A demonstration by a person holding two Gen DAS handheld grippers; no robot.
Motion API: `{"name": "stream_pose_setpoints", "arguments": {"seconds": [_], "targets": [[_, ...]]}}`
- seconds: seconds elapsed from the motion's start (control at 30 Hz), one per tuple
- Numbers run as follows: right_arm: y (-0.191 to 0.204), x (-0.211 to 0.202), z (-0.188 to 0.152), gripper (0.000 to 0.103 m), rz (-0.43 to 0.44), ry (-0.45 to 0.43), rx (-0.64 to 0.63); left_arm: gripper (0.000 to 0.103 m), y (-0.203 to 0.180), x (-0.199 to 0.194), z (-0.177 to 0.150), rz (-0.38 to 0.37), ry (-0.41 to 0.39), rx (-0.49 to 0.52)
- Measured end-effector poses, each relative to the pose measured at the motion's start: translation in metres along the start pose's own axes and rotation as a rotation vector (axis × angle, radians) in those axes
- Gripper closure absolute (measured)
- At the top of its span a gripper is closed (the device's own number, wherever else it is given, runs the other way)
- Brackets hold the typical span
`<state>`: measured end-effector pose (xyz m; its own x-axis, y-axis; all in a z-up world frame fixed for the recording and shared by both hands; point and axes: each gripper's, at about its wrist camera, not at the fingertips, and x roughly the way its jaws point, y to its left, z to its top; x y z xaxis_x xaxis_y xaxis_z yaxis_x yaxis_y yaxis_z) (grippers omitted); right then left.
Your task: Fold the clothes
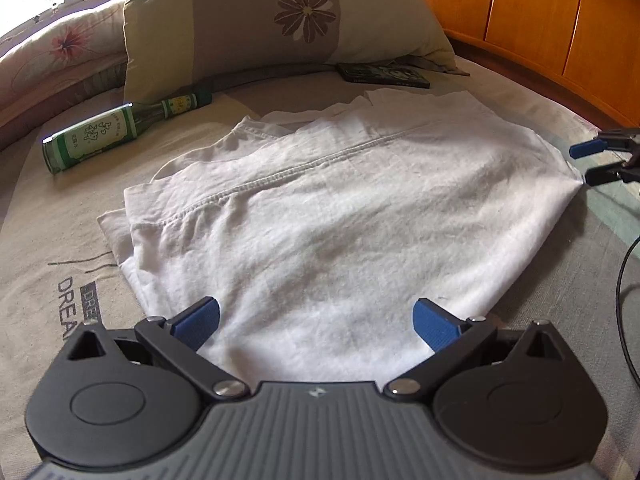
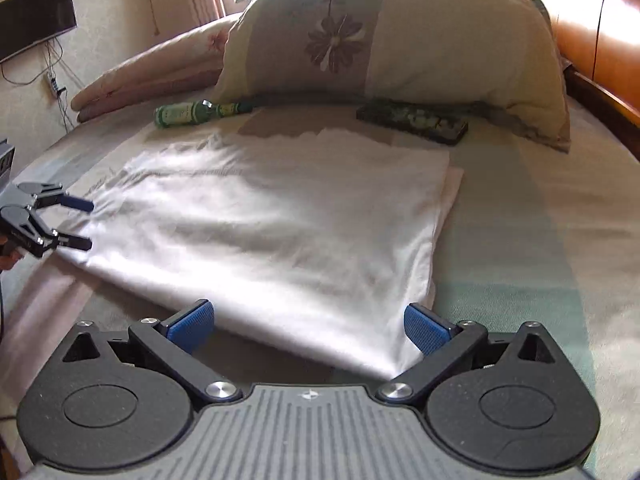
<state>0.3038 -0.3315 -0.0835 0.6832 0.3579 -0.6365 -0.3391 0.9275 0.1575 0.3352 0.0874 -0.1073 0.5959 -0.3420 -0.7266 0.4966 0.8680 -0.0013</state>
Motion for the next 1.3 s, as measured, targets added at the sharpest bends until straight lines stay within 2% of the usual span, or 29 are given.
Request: {"name": "stream_pose_setpoints", "arguments": {"seconds": [0.03,0.1,0.17,0.23,0.3,0.4,0.5,0.63,0.67,0.73,0.8,0.87,0.97,1.03,1.07,1.13,1.23,1.3], "targets": [[-0.009,0.007,0.01,0.009,-0.016,-0.01,0.027,0.001,-0.001,0.002,0.003,-0.001,-0.008,-0.001],[-0.029,0.024,0.027,0.038,-0.041,-0.008,0.087,0.001,-0.002,0.005,0.007,-0.012,-0.022,-0.015],[-0.043,0.041,0.032,0.054,-0.078,0.014,0.114,0.001,-0.003,0.007,0.01,-0.025,-0.036,-0.028],[-0.05,0.05,0.031,0.062,-0.106,0.025,0.118,0.001,-0.004,0.008,0.009,-0.029,-0.044,-0.029],[-0.054,0.055,0.027,0.082,-0.111,0.034,0.126,0.001,-0.003,0.009,0.009,-0.026,-0.046,-0.031],[-0.048,0.052,0.019,0.091,-0.128,0.029,0.096,0.001,0.0,0.009,0.007,-0.014,-0.049,-0.038],[-0.053,0.043,0.013,0.094,-0.157,0.015,0.128,0.001,0.007,0.012,0.005,-0.003,-0.025,-0.073],[-0.063,0.037,0.013,0.094,-0.201,0.017,0.168,0.001,0.016,0.013,0.005,0.024,-0.012,-0.084],[-0.063,0.033,0.016,0.09,-0.192,-0.001,0.159,0.001,0.018,0.012,0.008,0.021,-0.02,-0.084],[-0.053,0.031,0.027,0.078,-0.145,-0.031,0.11,0.001,0.018,0.01,0.017,0.012,-0.049,-0.074],[-0.036,0.038,0.039,0.051,-0.096,-0.058,0.047,0.001,0.016,0.017,0.029,-0.014,-0.059,-0.055],[-0.017,0.054,0.049,0.042,-0.059,-0.051,-0.023,0.001,0.017,0.028,0.034,-0.016,-0.059,-0.051],[0.006,0.09,0.055,0.042,-0.023,-0.001,-0.111,0.001,0.02,0.045,0.039,-0.009,-0.057,-0.052],[0.007,0.111,0.055,0.041,-0.03,0.022,-0.118,0.001,0.021,0.057,0.042,-0.005,-0.056,-0.052],[0.004,0.117,0.056,0.035,-0.032,0.011,-0.099,0.001,0.022,0.063,0.043,-0.002,-0.055,-0.052],[-0.007,0.122,0.061,0.034,-0.042,-0.011,-0.043,0.001,0.033,0.064,0.044,0.012,-0.058,-0.092],[-0.019,0.12,0.067,0.034,-0.109,-0.012,0.016,0.001,0.041,0.059,0.046,0.126,-0.038,-0.106],[-0.018,0.11,0.068,0.033,-0.107,-0.006,0.04,0.001,0.04,0.047,0.043,0.106,-0.053,-0.113]]}}
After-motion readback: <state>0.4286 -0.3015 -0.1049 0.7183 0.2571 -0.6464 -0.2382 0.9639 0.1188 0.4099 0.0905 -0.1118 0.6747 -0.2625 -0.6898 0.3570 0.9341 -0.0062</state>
